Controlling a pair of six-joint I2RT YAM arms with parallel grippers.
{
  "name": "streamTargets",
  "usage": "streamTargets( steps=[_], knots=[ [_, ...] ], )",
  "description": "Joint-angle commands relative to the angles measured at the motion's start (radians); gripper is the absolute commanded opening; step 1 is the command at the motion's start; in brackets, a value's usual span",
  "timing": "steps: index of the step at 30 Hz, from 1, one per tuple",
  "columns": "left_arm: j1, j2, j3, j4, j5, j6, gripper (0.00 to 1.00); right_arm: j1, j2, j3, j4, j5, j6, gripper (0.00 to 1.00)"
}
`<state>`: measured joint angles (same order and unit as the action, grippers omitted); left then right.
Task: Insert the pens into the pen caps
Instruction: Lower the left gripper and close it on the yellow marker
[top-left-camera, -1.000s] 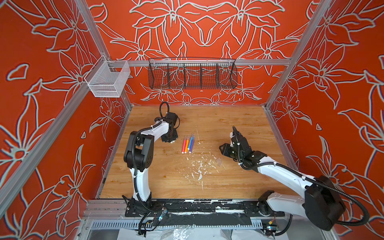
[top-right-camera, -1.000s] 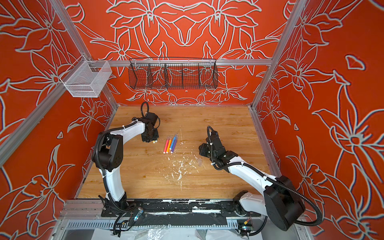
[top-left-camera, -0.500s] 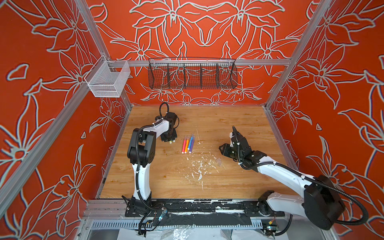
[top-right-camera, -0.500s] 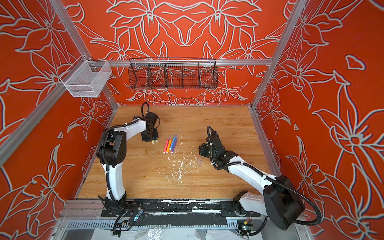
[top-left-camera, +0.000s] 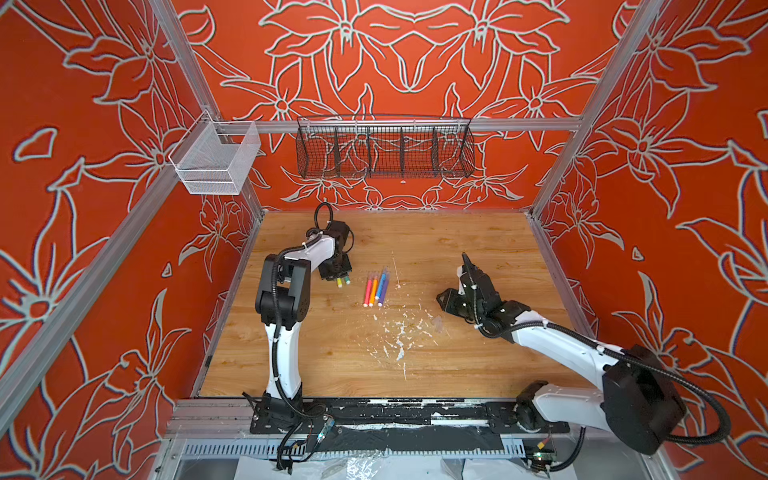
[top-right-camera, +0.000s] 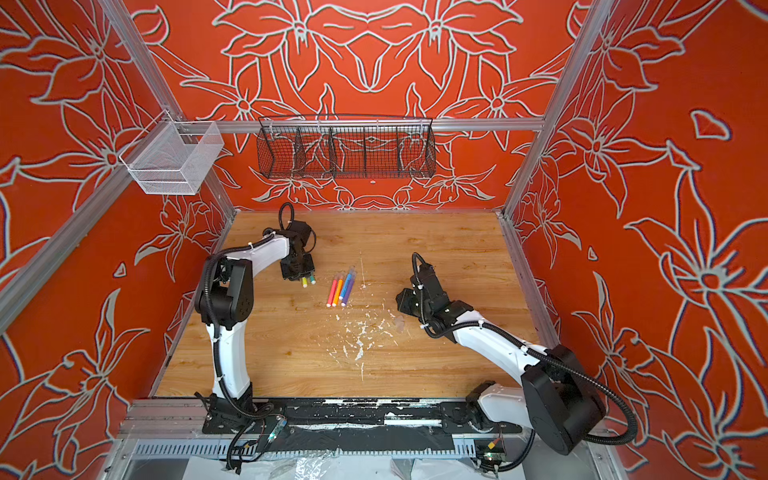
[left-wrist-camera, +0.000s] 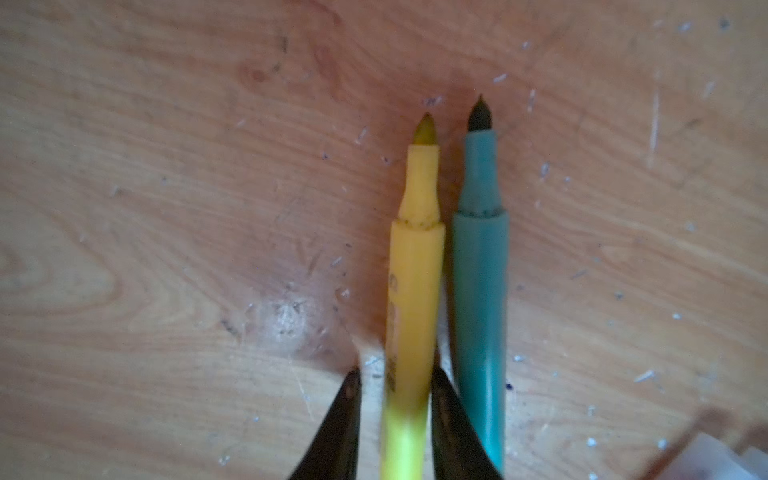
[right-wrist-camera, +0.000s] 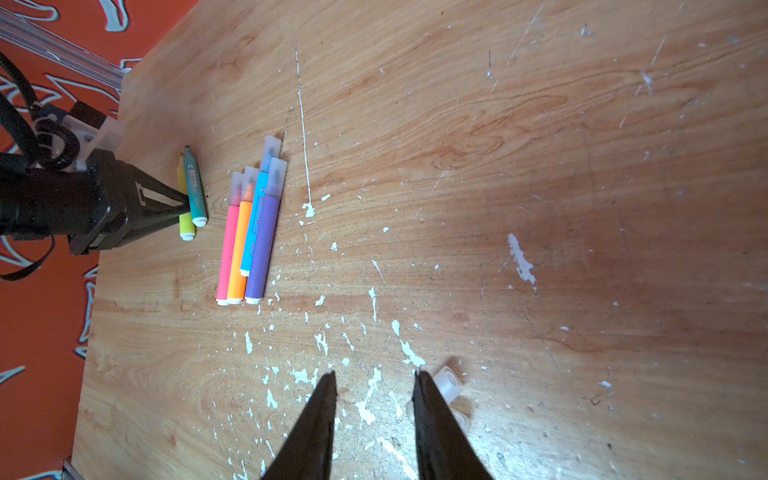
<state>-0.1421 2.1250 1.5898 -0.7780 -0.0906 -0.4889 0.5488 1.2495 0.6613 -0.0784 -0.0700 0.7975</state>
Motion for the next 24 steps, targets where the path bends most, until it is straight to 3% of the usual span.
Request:
streamTargets(
  steps=[1,10,15,20,24],
  knots=[
    [0.007,0.063,0.019,-0.079,0.015,0.0,0.19,-0.006,0.011,0.035,-0.006,-0.009,0.022,0.33],
    [0.007,-0.032,-0.05,-0.033,0.0,-0.011,0.07,-0.009,0.022,0.041,-0.005,-0.021,0.02,0.33],
    [0.007,-0.22,-0.189,0.065,-0.022,-0.034,0.02,-0.01,0.008,0.036,-0.003,-0.024,0.019,0.33],
    [-0.003,-0.446,-0.366,0.22,0.036,-0.046,0.0,-0.011,-0.03,0.015,0.017,-0.017,0.016,0.33],
    [-0.083,-0.6,-0.463,0.347,0.03,-0.005,0.0,-0.012,-0.081,-0.023,0.057,-0.006,0.02,0.33]
  ],
)
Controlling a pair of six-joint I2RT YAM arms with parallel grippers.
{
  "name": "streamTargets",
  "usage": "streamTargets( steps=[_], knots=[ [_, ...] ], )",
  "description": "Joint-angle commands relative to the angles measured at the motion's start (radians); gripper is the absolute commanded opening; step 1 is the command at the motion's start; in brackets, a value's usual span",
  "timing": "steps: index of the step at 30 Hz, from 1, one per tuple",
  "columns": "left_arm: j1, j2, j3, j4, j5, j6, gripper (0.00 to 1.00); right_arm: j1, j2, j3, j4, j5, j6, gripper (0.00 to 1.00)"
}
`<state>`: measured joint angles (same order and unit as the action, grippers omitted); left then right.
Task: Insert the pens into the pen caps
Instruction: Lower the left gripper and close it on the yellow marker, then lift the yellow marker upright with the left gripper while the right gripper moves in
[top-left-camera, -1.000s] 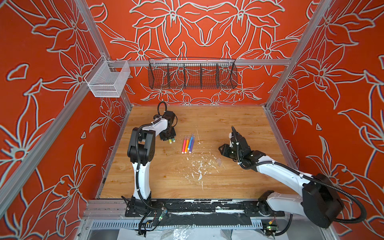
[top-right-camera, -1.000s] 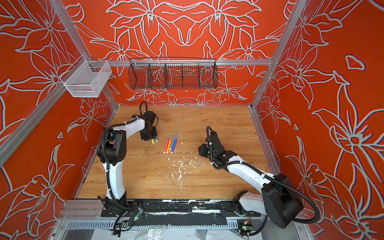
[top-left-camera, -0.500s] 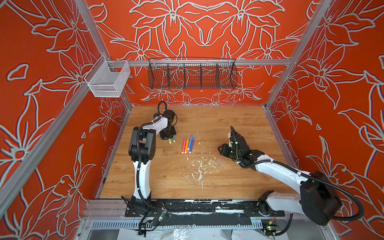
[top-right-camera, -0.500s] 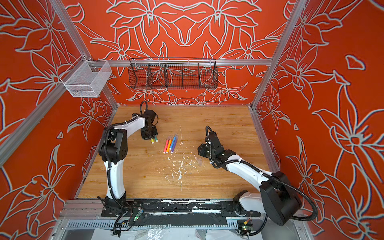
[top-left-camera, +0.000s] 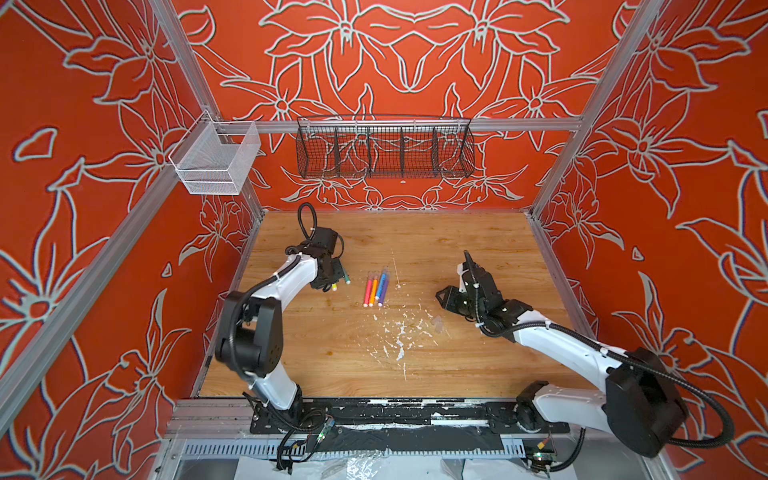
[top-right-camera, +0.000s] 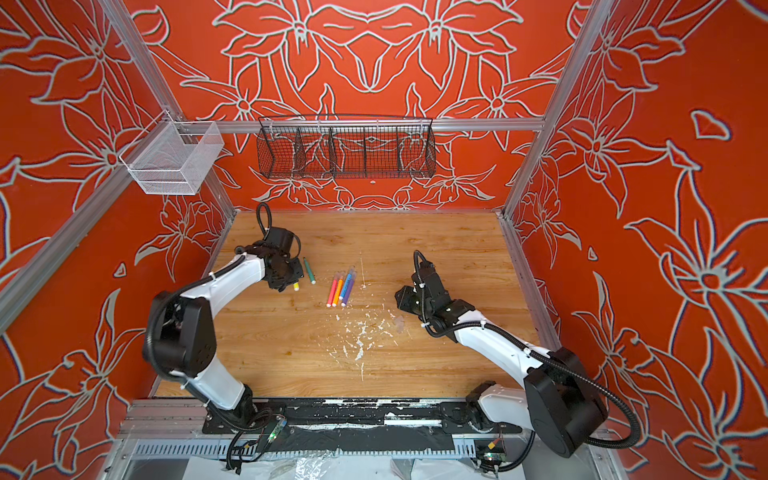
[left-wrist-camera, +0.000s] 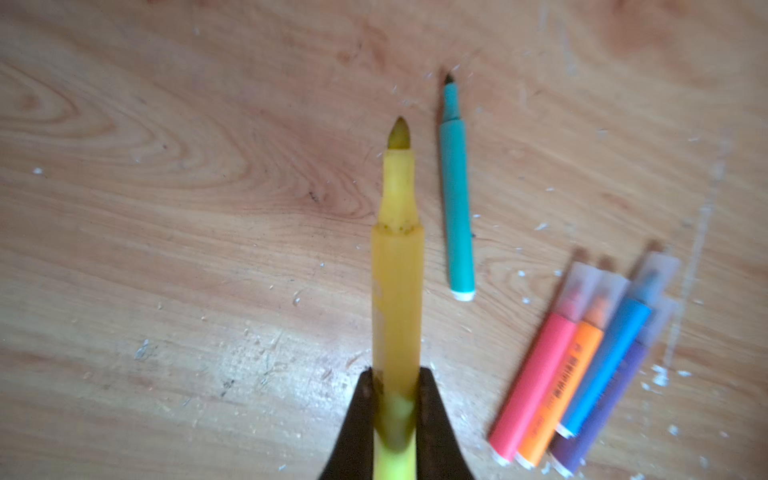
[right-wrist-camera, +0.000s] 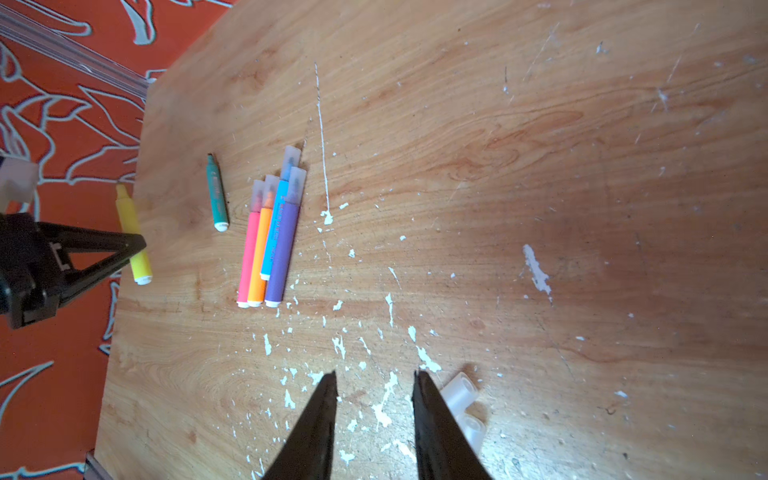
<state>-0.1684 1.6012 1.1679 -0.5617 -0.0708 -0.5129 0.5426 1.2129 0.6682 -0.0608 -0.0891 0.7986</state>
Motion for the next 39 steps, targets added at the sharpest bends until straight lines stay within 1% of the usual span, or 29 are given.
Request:
streamTargets(
  steps=[1,3,6,8,10,13,17,21,27,31,39],
  knots=[
    [-0.089,-0.1,-0.049,0.149,-0.004,0.036,0.0,-0.007,-0.062,-0.045,0.064,0.012,0.018,0.33],
    [-0.177,-0.135,-0.051,0.179,-0.042,0.084,0.0,-0.006,-0.101,-0.083,0.125,0.005,0.02,0.34],
    [-0.347,-0.168,-0.054,0.236,-0.129,0.192,0.0,-0.007,-0.187,-0.154,0.232,-0.008,0.029,0.36],
    [-0.459,-0.169,-0.058,0.277,-0.204,0.261,0.0,-0.007,-0.255,-0.213,0.329,-0.027,0.031,0.39],
    [-0.542,-0.153,-0.051,0.294,-0.249,0.312,0.0,-0.009,-0.322,-0.269,0.413,-0.036,0.032,0.42],
    [-0.615,-0.129,-0.039,0.304,-0.259,0.353,0.0,-0.008,-0.434,-0.344,0.521,-0.04,0.032,0.49],
    [-0.701,-0.143,-0.064,0.352,-0.27,0.416,0.0,-0.008,-0.535,-0.386,0.571,-0.046,0.024,0.53],
    [-0.758,-0.207,-0.121,0.415,-0.266,0.451,0.0,-0.008,-0.534,-0.389,0.602,-0.071,0.034,0.54],
    [-0.786,-0.305,-0.195,0.472,-0.21,0.471,0.0,-0.007,-0.429,-0.354,0.676,-0.177,0.037,0.53],
    [-0.796,-0.307,-0.188,0.459,-0.198,0.476,0.0,-0.007,-0.385,-0.341,0.745,-0.259,0.039,0.53],
    [-0.84,-0.259,-0.146,0.43,-0.222,0.496,0.0,-0.004,-0.327,-0.329,0.822,-0.334,0.056,0.53]
  ],
)
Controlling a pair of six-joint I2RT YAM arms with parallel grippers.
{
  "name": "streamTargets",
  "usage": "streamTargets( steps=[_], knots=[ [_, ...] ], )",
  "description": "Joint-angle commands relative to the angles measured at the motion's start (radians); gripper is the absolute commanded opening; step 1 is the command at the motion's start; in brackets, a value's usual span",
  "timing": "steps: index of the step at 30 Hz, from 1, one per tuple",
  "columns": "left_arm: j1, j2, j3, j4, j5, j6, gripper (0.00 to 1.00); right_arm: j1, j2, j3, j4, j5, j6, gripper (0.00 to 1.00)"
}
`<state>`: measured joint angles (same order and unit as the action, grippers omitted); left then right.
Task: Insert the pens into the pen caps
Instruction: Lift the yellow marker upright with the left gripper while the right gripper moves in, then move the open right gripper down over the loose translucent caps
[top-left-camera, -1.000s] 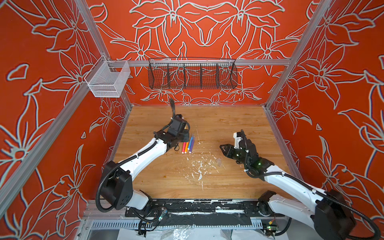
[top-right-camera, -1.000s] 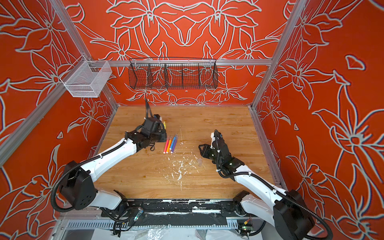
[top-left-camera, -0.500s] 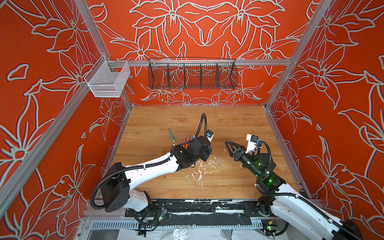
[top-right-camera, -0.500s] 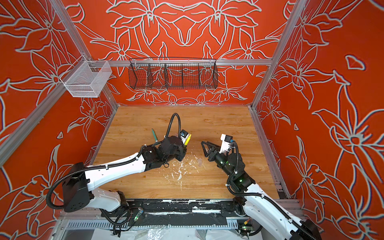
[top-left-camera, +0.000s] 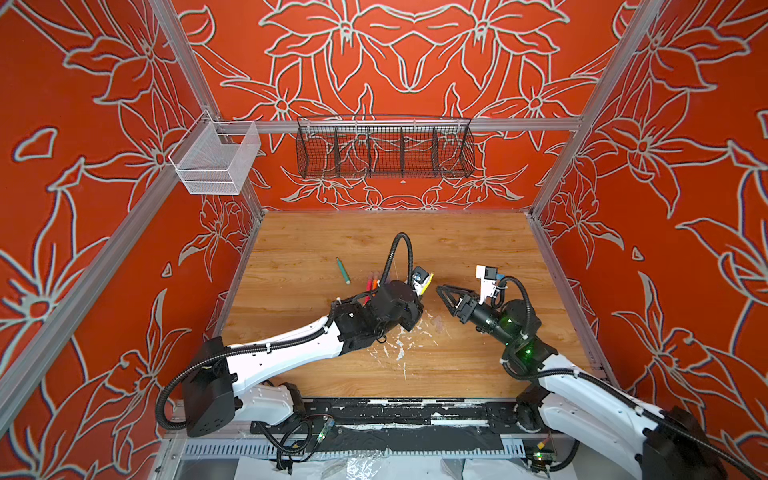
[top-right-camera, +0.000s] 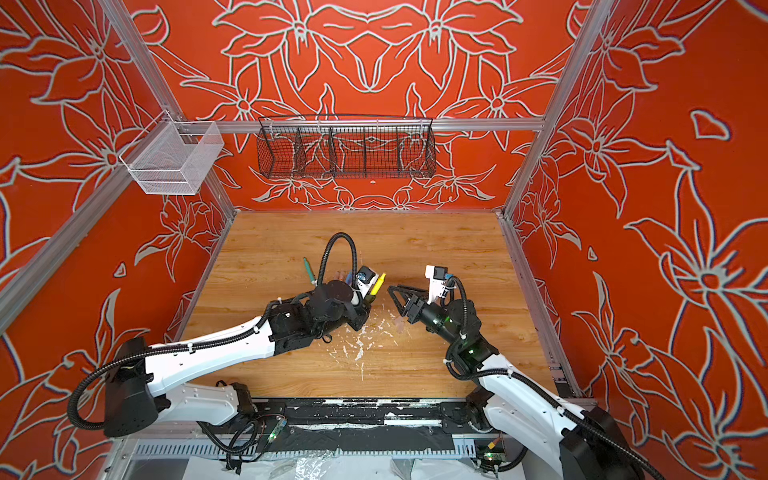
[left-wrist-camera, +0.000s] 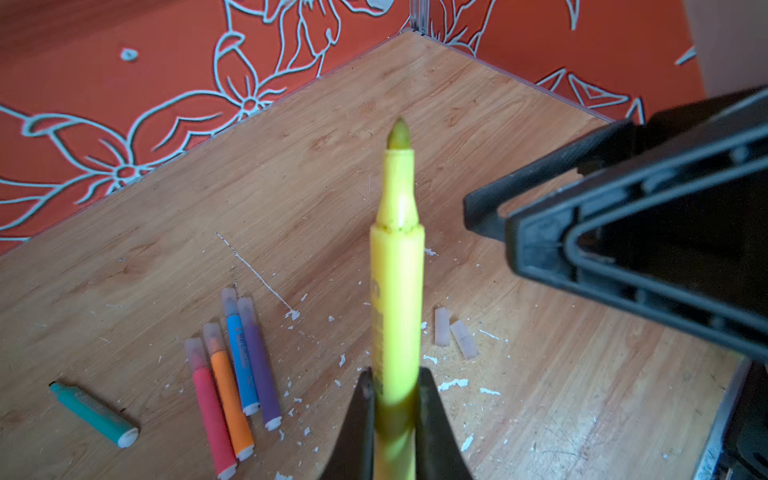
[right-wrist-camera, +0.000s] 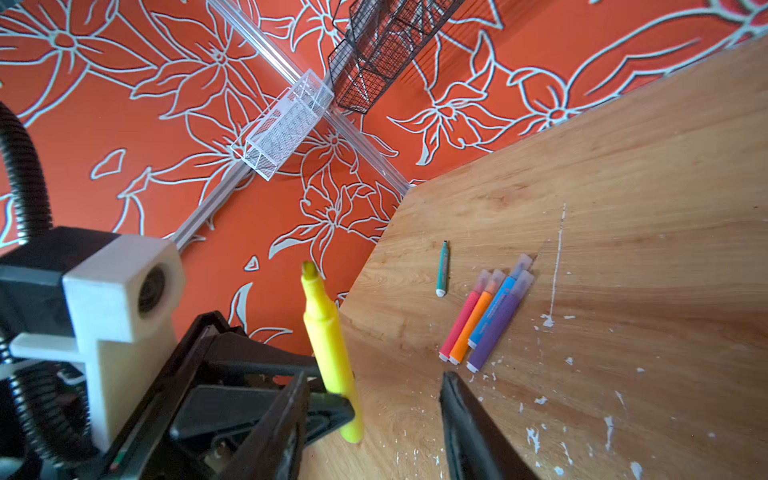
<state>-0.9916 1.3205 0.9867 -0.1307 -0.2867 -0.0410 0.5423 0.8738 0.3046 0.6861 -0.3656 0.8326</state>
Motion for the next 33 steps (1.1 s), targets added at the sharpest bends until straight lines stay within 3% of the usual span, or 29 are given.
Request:
streamTargets(
  steps=[1,9,20,24,33],
  knots=[
    [-0.023,0.029,0.042,-0.005,-0.008,0.026,0.0,-0.004,0.016,0.034,0.081,-0.062,0.025,0.53],
    [-0.082,0.085,0.08,-0.019,-0.055,0.051,0.0,-0.004,0.052,0.039,0.114,-0.084,0.042,0.5],
    [-0.099,0.114,0.088,-0.015,-0.093,0.061,0.0,-0.004,0.104,0.048,0.141,-0.099,0.052,0.11],
    [-0.099,0.112,0.083,-0.007,-0.095,0.062,0.11,0.0,0.132,0.049,0.157,-0.107,0.068,0.0],
    [-0.099,0.117,0.076,0.006,-0.125,0.062,0.28,0.025,0.172,0.031,0.277,-0.132,0.121,0.0]
  ],
)
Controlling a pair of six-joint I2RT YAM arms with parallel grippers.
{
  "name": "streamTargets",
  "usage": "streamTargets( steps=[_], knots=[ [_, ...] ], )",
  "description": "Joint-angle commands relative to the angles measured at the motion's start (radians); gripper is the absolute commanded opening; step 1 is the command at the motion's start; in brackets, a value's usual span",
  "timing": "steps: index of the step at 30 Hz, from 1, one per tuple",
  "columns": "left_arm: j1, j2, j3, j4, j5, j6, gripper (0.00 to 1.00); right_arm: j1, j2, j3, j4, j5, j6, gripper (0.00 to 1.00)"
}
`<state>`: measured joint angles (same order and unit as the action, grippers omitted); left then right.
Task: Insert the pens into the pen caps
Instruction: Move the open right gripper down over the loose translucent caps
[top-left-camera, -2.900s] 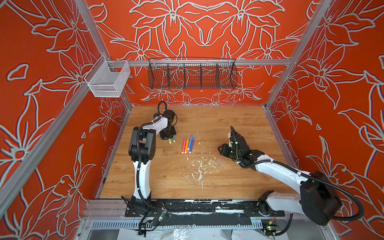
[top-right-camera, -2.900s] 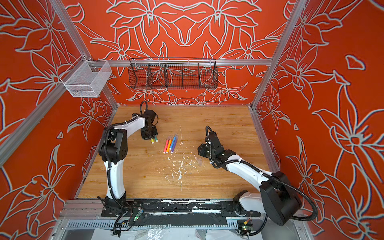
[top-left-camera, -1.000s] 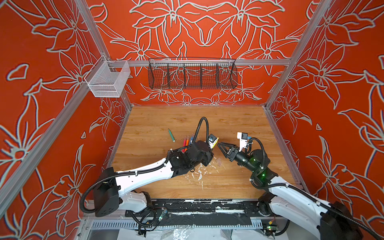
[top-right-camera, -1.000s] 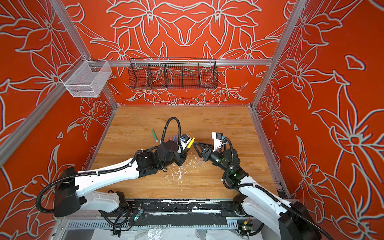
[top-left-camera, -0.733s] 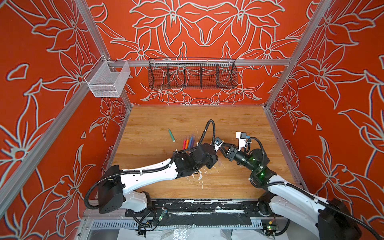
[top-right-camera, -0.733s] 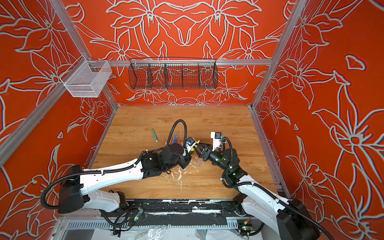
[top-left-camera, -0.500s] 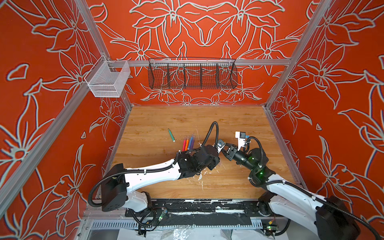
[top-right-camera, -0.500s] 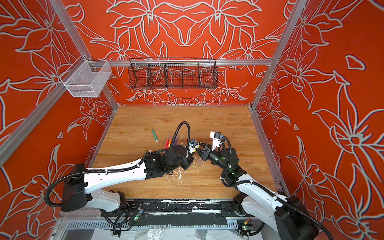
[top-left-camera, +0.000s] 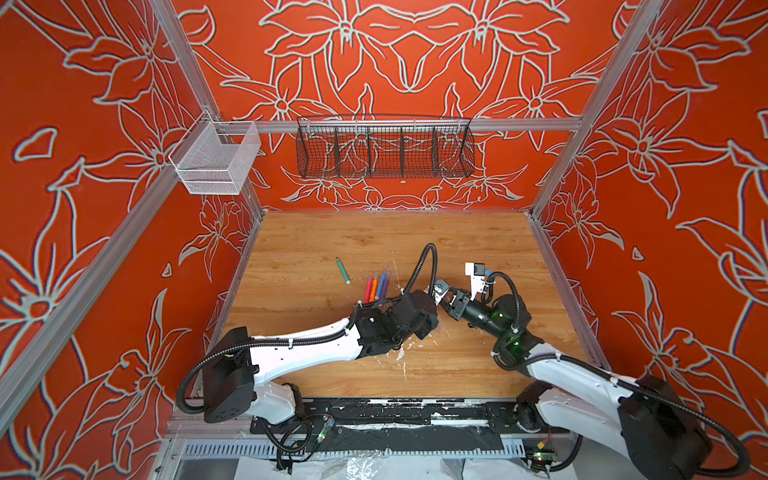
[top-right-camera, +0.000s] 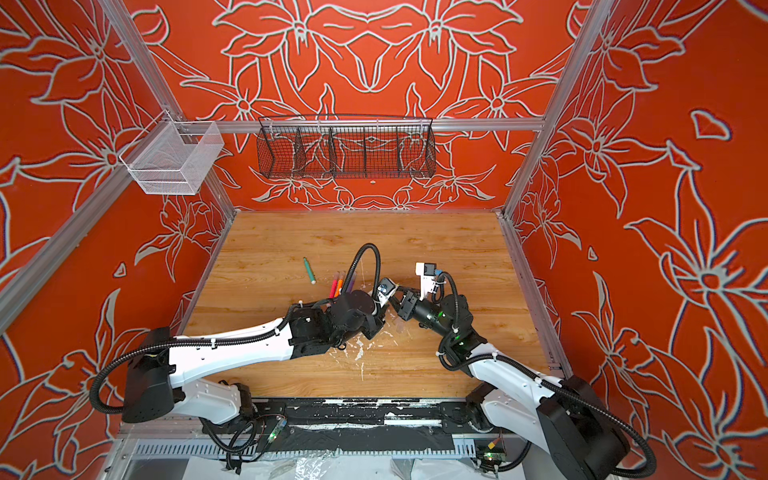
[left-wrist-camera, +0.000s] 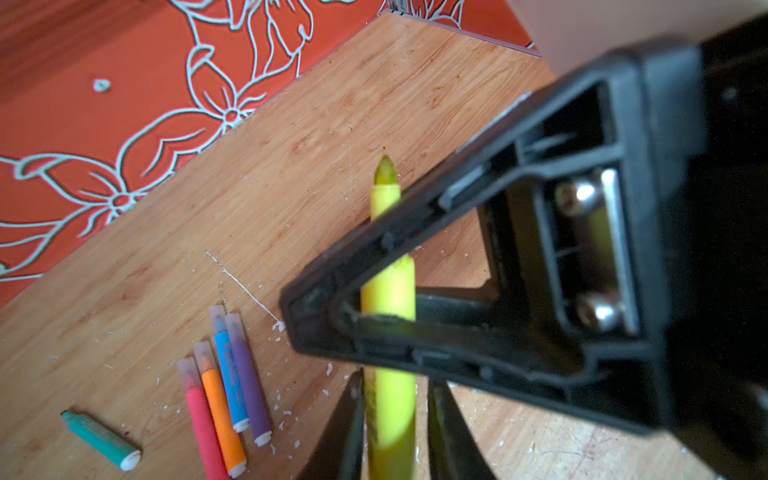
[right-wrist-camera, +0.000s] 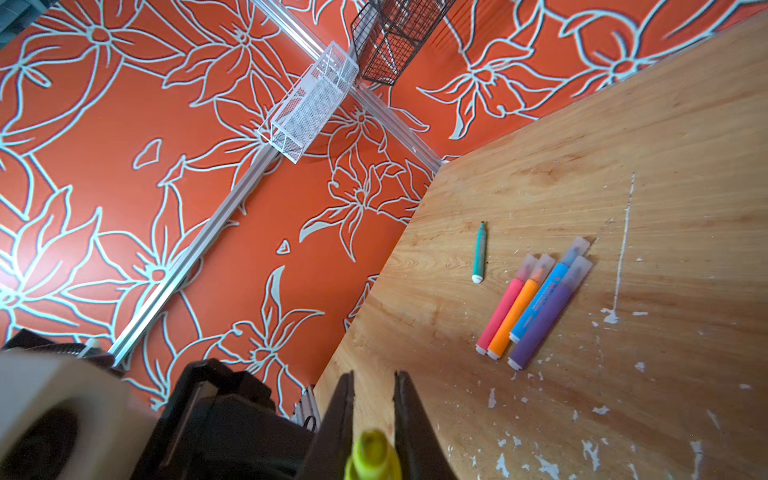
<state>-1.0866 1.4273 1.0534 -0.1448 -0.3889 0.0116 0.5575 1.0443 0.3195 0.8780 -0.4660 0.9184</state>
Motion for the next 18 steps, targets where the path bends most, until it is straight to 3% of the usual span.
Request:
streamTargets(
  steps=[1,6,12,13,14,16,18],
  knots=[
    [-0.004,0.011,0.01,0.02,-0.026,0.008,0.29,0.013,0.001,0.018,0.084,-0.031,0.034,0.0],
    [-0.004,0.012,0.009,0.02,-0.033,0.008,0.27,0.02,-0.004,0.013,0.08,-0.019,0.028,0.0],
    [-0.004,0.008,0.005,0.026,-0.039,0.006,0.09,0.021,-0.015,0.007,0.048,0.013,0.021,0.0],
    [-0.004,0.007,0.004,0.028,-0.042,0.005,0.05,0.022,-0.015,0.006,0.042,0.019,0.02,0.03],
    [-0.004,0.005,0.001,0.03,-0.045,0.003,0.01,0.021,-0.015,0.003,0.04,0.027,0.021,0.12],
    [-0.003,0.003,-0.006,0.044,-0.08,-0.013,0.0,0.022,-0.021,-0.002,0.032,0.05,0.015,0.3],
    [0.008,-0.009,-0.015,0.059,-0.098,-0.033,0.0,0.022,-0.042,0.002,-0.027,0.085,-0.002,0.42]
  ],
)
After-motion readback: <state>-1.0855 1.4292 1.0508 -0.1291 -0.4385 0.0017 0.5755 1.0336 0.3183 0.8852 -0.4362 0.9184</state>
